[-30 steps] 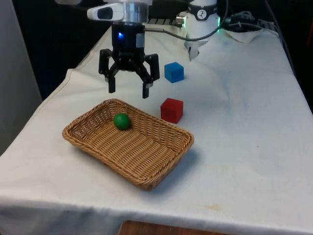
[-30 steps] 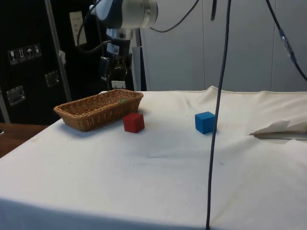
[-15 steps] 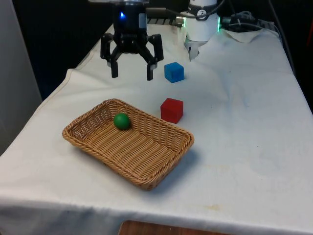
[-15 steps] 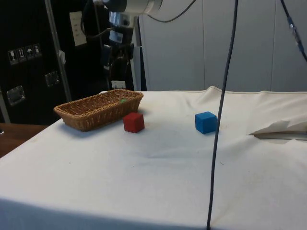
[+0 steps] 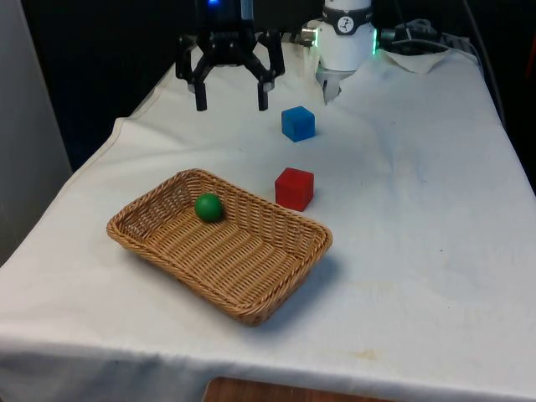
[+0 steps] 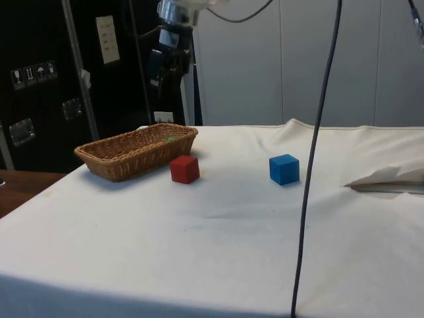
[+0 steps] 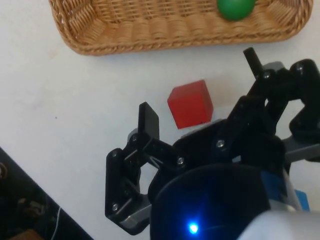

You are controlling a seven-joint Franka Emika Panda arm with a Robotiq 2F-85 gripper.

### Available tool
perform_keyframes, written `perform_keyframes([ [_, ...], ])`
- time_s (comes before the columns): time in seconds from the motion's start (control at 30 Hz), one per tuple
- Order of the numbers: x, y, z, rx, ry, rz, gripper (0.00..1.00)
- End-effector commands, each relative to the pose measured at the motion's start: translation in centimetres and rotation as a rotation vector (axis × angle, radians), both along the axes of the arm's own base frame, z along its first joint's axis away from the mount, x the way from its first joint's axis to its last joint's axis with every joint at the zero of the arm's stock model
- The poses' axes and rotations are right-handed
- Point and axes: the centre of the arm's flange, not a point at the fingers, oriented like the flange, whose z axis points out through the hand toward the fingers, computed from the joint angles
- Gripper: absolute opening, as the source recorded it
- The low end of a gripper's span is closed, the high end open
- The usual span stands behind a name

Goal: Place all non-red objects into the basket.

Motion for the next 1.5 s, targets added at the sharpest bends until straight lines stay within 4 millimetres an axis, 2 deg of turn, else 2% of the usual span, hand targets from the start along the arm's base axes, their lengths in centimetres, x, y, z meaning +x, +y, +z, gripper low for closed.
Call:
perform_keyframes([
  [0.0, -0.5, 0.0, 0.4, -0.003, 0.005, 0.011, 1.00],
  [0.37, -2.9, 1.1, 0.8, 0.025, 0.000, 0.047, 1.00],
  [0.4, -2.5, 1.0, 0.7, 0.031, 0.002, 0.048, 1.00],
  [0.63, -4.9, 2.0, 1.1, 0.051, 0.002, 0.057, 1.00],
  [0.73, -5.2, 2.2, 1.4, 0.065, 0.001, 0.066, 1.00],
  [0.97, -7.2, 1.9, 2.8, 0.038, -0.003, 0.101, 1.00],
  [1.0, -6.9, 2.0, 2.7, 0.054, -0.005, 0.098, 1.00],
  [1.1, -8.0, 1.8, 3.1, 0.022, -0.002, 0.123, 1.00],
  [1.47, -9.6, 1.6, 3.3, -0.036, 0.012, 0.182, 1.00],
])
